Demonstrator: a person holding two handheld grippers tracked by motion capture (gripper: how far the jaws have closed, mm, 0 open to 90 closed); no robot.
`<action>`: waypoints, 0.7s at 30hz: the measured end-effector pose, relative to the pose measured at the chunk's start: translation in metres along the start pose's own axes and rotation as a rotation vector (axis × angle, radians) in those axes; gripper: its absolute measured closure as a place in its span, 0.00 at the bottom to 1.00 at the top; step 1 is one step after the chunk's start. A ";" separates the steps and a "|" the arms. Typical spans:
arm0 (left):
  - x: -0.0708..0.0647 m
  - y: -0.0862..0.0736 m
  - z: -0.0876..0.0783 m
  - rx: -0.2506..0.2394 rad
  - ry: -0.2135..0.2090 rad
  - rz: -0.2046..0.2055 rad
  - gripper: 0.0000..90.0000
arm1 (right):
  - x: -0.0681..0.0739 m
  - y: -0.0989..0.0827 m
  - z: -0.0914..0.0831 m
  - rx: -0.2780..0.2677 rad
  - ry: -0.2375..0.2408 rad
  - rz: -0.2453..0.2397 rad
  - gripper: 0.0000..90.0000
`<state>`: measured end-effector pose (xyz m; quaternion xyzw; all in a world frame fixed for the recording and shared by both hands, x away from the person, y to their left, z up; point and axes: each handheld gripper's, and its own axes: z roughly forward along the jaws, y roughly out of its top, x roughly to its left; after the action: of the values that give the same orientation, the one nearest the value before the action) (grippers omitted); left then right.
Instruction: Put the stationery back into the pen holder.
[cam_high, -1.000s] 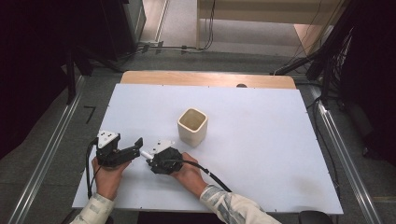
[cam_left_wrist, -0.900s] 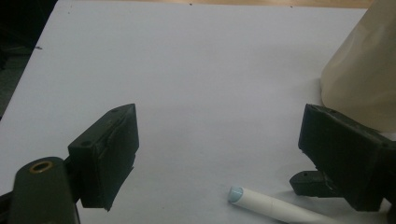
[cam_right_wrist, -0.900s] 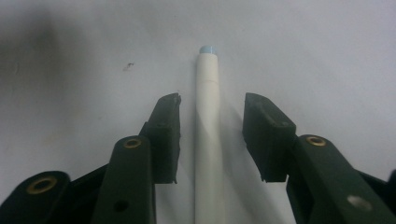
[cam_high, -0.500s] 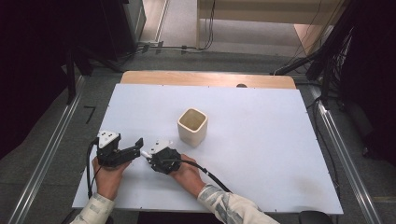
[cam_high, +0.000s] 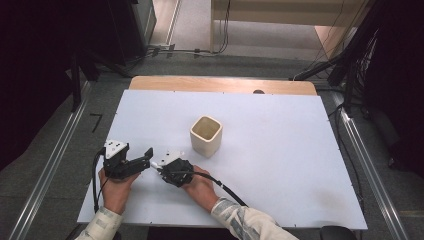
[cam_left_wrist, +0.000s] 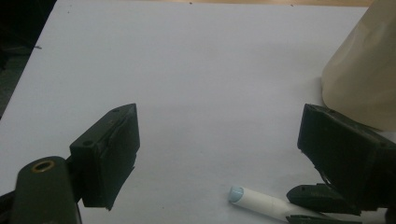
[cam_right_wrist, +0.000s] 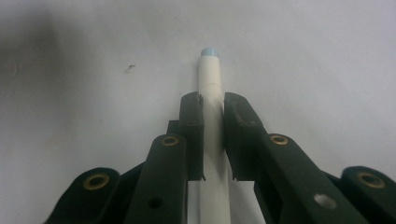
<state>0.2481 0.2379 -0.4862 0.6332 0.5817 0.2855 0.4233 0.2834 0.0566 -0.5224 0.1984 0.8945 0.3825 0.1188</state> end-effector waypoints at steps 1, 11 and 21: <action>0.000 0.000 0.000 -0.001 0.000 -0.003 0.15 | 0.000 0.000 0.000 0.001 -0.001 -0.001 0.84; 0.004 0.000 -0.001 -0.005 0.007 -0.021 0.15 | -0.010 0.005 -0.014 -0.019 0.008 0.035 0.84; 0.006 0.000 -0.001 -0.006 0.006 -0.040 0.15 | -0.027 0.012 -0.045 -0.053 0.000 0.068 0.84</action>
<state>0.2482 0.2435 -0.4868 0.6194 0.5945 0.2807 0.4291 0.2942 0.0234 -0.4814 0.2253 0.8769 0.4099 0.1108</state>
